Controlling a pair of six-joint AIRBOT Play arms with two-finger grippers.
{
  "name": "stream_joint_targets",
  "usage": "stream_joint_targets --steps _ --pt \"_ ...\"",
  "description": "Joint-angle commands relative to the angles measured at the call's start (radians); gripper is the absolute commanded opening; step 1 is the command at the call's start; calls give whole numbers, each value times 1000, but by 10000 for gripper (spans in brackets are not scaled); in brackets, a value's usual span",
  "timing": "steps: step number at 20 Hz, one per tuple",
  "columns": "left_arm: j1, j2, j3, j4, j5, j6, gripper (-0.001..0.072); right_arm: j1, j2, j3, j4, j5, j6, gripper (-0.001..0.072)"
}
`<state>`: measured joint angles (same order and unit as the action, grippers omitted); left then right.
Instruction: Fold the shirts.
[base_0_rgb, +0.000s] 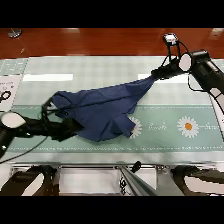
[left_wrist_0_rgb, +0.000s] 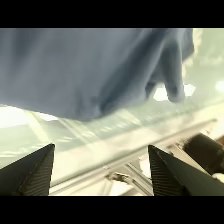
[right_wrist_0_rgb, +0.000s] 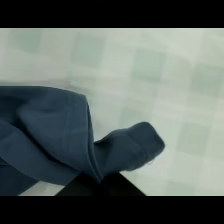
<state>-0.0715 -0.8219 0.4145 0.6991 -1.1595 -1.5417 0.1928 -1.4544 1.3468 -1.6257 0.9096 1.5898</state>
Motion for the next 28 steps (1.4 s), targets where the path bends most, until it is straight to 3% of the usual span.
stream_joint_targets --steps 1,8,10,12,15,16,17,18,19,23,28 --pt "-138 -16 -86 -94 168 -37 696 0 1 0 6 18 -20 36" --pt "-262 -214 -83 -102 273 -19 690 0 1 0 5 32 -69 36" --pt "-270 -230 -83 -131 343 -19 540 0 1 0 6 33 -69 36" --pt "-278 -232 -83 -184 454 -19 514 0 1 0 6 33 -69 37" --pt "-293 -244 -83 -219 602 -19 304 0 1 0 6 34 -69 36" --pt "-292 -253 -83 -219 639 -29 287 0 1 0 6 37 -69 37" --pt "-290 -261 -83 -219 665 -45 212 0 1 0 5 43 -69 36" --pt "-288 -263 -81 -220 674 -49 77 0 1 0 5 50 -73 36" --pt "-288 -262 -74 -220 672 -40 19 0 1 0 5 59 -81 36" --pt "-288 -177 39 -220 563 101 17 0 4 0 -45 83 -105 37" --pt "-237 206 379 -157 575 165 17 0 221 1 -158 72 -80 36"
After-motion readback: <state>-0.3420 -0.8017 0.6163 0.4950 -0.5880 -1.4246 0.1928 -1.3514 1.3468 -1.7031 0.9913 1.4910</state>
